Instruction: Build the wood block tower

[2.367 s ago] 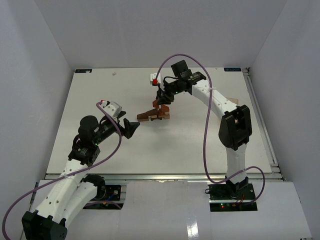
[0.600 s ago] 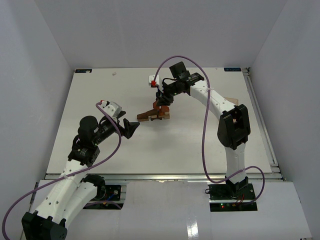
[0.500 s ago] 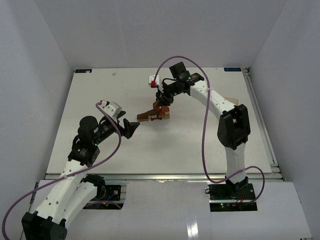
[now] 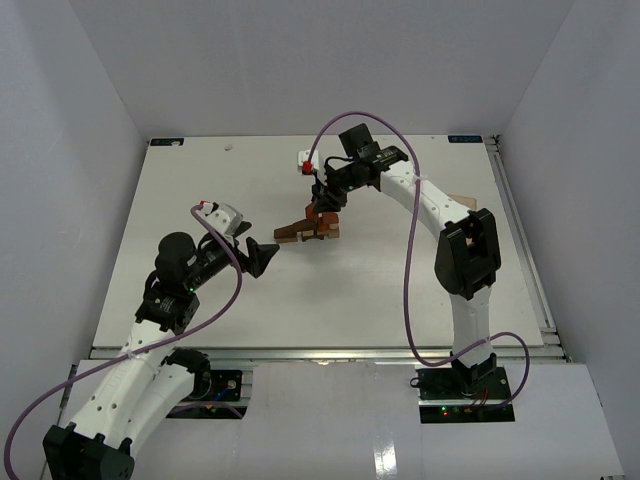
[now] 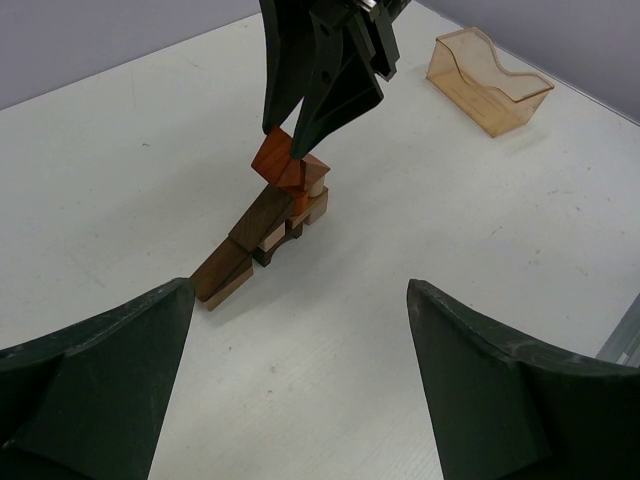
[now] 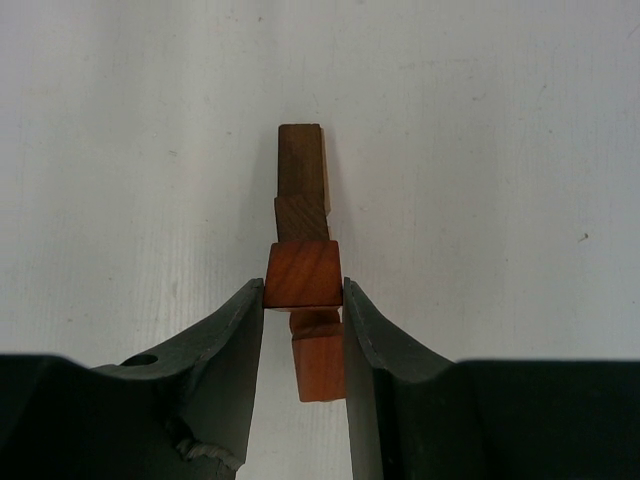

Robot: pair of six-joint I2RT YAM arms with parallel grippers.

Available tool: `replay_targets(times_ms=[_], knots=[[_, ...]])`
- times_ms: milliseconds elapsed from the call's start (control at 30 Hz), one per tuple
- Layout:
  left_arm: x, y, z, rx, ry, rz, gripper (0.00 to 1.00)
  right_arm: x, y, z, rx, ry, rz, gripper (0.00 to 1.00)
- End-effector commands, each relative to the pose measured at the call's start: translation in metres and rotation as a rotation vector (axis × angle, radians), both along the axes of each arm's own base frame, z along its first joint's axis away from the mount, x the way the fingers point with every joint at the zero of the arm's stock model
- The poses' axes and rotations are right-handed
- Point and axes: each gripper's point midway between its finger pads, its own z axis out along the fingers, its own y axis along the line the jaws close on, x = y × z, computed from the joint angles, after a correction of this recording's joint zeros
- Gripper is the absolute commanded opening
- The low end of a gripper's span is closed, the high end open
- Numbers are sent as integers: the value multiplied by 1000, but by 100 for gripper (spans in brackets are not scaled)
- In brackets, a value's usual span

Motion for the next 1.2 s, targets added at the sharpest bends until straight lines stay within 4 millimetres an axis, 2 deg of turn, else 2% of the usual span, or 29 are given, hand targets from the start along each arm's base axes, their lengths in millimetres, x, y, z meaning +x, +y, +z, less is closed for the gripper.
replay_targets(times_ms=[0, 167, 267, 400, 567, 667, 767, 900, 1000, 1067, 1167], knots=[[2, 4, 2, 1, -7, 20, 98, -16, 10, 34, 92, 28, 48, 17], [1, 0, -1, -5, 3, -2, 98, -36, 17, 67, 162, 27, 99, 16], [0, -6, -1, -23, 13, -30, 98, -46, 17, 80, 179, 18, 113, 16], [-7, -15, 0, -45, 5, -99, 98, -66, 5, 104, 197, -13, 131, 16], [-26, -35, 12, -78, -34, -267, 97, -102, -19, 126, 198, -35, 154, 16], [-45, -48, 20, -108, -35, -400, 92, -126, -36, 118, 184, -35, 161, 16], [-60, -56, 25, -117, -74, -477, 91, -151, -50, 125, 211, -44, 176, 16], [-80, -72, 30, -125, -173, -559, 89, -181, -63, 120, 245, -8, 196, 15], [-85, -89, 26, -118, -220, -579, 88, -196, -70, 121, 278, 20, 208, 15], [-85, -100, 24, -111, -224, -588, 84, -204, -73, 123, 305, 38, 218, 15], [-87, -112, 32, -130, -272, -597, 81, -210, -79, 124, 322, 55, 220, 15]])
